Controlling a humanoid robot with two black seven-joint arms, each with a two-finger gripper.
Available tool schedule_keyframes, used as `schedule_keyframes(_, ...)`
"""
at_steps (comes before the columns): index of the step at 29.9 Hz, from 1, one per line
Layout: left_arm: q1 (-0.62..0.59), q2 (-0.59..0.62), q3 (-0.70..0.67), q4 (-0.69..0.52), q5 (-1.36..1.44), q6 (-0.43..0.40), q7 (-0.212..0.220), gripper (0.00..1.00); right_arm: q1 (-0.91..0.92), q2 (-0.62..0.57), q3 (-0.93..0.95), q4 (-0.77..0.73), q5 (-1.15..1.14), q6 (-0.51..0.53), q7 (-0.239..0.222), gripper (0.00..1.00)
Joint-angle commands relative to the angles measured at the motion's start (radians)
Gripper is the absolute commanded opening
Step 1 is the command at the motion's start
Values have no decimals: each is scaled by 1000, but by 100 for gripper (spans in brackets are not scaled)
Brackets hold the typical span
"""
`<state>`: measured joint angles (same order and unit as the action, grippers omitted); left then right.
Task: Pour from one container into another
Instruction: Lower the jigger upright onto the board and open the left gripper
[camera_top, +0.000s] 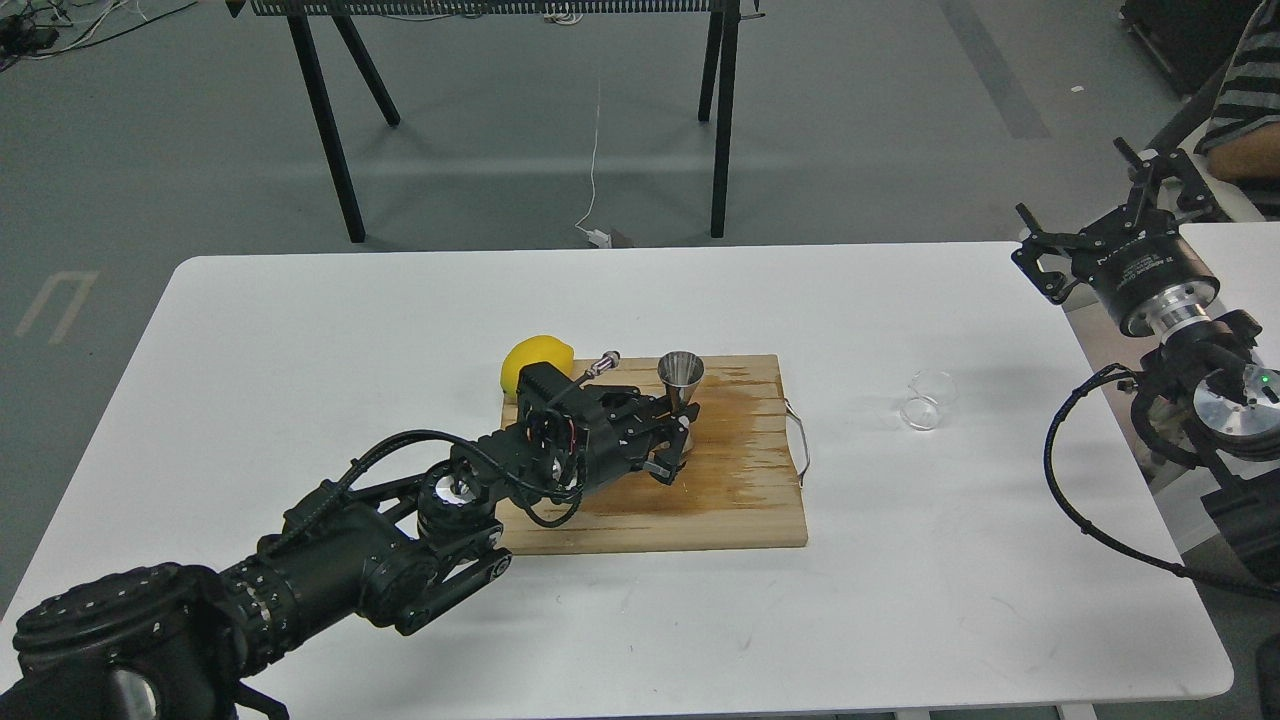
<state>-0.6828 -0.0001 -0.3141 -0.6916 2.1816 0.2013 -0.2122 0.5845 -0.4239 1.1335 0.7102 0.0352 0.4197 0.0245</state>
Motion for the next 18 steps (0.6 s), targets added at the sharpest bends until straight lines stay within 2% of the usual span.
schedule_keyframes(1, 0, 0, 0, 1, 0, 13, -1, 35, 0, 1, -1, -2, 0, -1, 0, 99)
schedule_keyframes(9, 0, 0, 0, 1, 0, 32, -1, 63, 1, 1, -1, 2, 0, 1, 0, 99)
schedule_keyframes(12, 0, 0, 0, 1, 0, 32, -4, 78, 1, 1, 0, 2, 0, 1, 0, 99)
schedule_keyframes(18, 2, 0, 3, 1, 0, 33, -9, 84, 3, 4, 0, 9, 2, -1, 2, 99)
